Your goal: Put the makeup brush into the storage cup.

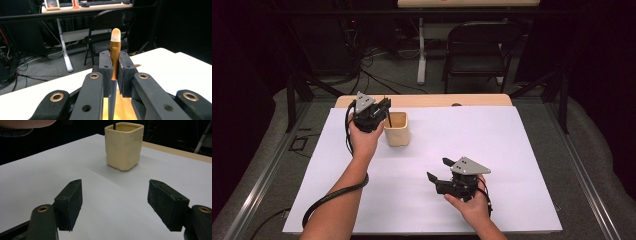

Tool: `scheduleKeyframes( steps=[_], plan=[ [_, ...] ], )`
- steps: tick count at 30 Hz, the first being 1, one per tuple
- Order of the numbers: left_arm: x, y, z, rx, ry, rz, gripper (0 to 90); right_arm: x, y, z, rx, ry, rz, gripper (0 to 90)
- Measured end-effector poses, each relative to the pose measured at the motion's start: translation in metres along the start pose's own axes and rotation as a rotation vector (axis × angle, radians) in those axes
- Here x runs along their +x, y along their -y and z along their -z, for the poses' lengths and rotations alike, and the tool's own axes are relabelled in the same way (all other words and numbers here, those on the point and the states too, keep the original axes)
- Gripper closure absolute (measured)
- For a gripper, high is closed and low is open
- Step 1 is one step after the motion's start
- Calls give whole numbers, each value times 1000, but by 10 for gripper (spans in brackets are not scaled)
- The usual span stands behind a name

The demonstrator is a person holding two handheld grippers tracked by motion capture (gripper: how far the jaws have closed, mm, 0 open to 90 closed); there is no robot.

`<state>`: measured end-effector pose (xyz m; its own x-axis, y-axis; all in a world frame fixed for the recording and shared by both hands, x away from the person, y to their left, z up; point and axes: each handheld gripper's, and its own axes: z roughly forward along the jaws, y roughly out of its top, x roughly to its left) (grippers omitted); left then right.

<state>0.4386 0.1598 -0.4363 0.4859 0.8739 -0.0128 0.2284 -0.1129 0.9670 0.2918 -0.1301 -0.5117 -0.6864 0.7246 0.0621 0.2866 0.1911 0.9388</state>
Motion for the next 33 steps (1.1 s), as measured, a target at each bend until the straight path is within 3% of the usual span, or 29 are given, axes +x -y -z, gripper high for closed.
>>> scheduleKeyframes(
  steps=[33],
  plan=[
    [-3,23,-12,54,6,5,833,-5,0,4,-9,9,-10,280]
  ],
)
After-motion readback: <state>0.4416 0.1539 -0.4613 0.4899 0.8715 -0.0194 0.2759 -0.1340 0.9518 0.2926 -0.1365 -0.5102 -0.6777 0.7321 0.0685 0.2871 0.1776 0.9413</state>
